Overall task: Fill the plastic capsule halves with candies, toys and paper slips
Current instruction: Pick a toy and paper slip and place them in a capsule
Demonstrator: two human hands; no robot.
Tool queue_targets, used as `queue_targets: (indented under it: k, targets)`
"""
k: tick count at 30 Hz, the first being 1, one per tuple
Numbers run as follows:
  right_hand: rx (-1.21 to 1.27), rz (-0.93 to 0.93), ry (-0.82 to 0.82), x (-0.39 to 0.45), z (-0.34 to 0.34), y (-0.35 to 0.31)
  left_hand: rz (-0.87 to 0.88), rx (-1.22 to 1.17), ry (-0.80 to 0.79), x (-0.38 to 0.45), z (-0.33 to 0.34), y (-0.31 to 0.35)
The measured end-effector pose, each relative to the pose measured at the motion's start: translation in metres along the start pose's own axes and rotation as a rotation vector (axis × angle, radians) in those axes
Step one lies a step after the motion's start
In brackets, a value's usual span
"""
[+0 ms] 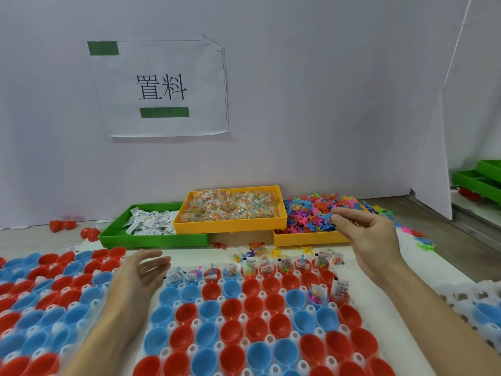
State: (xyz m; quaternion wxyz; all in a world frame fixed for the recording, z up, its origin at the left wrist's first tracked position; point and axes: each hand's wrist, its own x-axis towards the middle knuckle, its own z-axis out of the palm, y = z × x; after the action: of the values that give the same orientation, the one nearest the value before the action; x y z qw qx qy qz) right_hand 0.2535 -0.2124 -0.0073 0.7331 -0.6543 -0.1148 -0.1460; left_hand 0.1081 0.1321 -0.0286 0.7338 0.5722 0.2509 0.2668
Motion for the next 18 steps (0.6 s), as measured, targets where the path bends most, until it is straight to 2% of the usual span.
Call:
queue_targets:
  k: [5, 13, 18]
  targets:
    - [-0.148, -0.096, -0.204, -0.014, 0.009, -0.028, 0.002, 0.001, -0.001, 0.001, -0.001, -0.001]
    - [-0.577, -0.172, -0.644, -0.043, 0.022, -0.061, -0.002, 0.007, 0.003, 0.002, 0.0, -0.001]
    - [-0.723, -0.159, -0.779, -0.05, 0.029, -0.063, -0.001, 0.009, 0.011, 0.002, -0.001, -0.001]
